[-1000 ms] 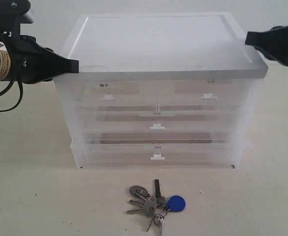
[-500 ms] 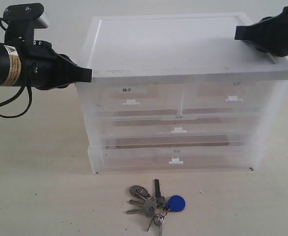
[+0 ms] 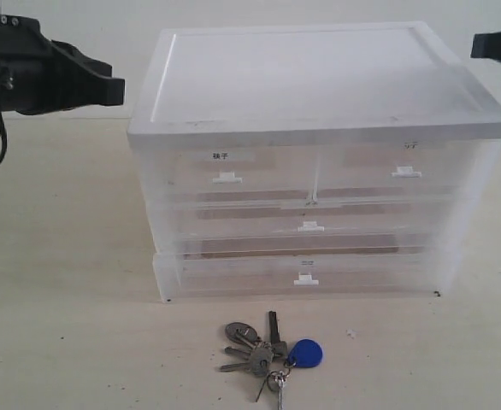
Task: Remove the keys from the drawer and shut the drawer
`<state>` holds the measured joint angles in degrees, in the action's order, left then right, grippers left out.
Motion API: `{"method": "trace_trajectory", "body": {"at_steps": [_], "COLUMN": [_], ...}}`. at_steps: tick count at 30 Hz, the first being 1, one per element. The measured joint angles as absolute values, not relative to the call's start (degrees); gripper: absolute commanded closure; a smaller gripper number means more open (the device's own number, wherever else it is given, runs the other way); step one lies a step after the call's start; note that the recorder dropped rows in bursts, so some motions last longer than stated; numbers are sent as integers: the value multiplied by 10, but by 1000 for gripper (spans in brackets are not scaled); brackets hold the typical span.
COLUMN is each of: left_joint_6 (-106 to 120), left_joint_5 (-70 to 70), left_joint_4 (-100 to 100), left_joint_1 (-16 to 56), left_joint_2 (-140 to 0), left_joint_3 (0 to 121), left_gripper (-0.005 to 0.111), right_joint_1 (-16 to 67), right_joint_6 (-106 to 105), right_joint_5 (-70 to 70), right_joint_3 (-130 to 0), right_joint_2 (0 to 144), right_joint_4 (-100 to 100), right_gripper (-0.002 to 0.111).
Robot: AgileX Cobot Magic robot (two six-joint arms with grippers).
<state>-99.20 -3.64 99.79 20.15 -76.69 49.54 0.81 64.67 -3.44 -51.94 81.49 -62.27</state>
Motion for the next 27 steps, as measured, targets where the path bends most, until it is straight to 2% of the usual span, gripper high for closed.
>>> {"method": "trace_trajectory", "body": {"at_steps": [10,21,27], "left_joint_6": [-997,-998,-999], "left_joint_5": [-41,-19,-7], "left_joint_4": [998,998,998], "left_joint_1": [204,204,182], "left_joint_2": [-769,-777,-777], "left_joint_3": [484,484,481], "left_gripper": [102,102,102], "right_joint_1": [-15,-16,-32], "right_joint_6": [741,833,846], "right_joint_5": [-184,-243,-217], "right_joint_3": [-519,-519,-515], "right_joint_2": [888,890,851], "right_joint_4": [-668,-764,-789], "right_gripper": [109,109,109]}}
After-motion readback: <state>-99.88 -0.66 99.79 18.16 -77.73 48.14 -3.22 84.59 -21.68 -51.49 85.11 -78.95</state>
